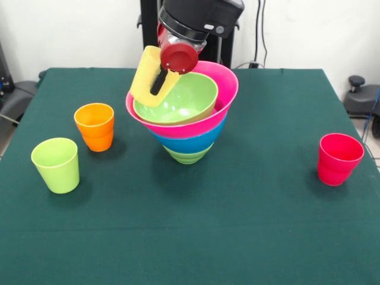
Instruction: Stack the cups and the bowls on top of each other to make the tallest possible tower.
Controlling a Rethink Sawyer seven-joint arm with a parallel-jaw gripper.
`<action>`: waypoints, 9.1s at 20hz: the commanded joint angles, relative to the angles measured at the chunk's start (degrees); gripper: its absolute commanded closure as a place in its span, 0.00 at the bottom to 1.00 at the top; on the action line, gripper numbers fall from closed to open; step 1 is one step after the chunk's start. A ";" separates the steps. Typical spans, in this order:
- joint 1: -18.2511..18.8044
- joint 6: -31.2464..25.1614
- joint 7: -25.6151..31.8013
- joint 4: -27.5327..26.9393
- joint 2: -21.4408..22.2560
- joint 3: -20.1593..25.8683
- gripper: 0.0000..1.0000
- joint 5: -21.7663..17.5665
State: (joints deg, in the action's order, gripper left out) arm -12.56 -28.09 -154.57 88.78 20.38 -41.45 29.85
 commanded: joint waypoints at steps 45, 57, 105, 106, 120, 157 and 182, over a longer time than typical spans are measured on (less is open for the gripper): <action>-5.23 -4.50 -14.26 2.37 -0.87 0.85 1.00 6.64; -5.84 -5.44 -15.03 1.88 -1.77 0.19 1.00 7.65; -5.13 6.85 -12.15 6.29 -3.40 7.74 1.00 15.84; -5.08 6.85 -12.04 6.32 -3.37 7.87 1.00 15.85; -5.60 6.25 -12.29 6.53 -3.87 7.45 1.00 16.48; -3.57 5.50 -8.97 7.43 -2.59 10.22 1.00 15.22; -3.01 7.49 -7.51 10.83 0.71 11.25 1.00 14.69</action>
State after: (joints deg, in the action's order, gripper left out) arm -17.27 -22.53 -155.34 96.62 20.60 -40.08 45.14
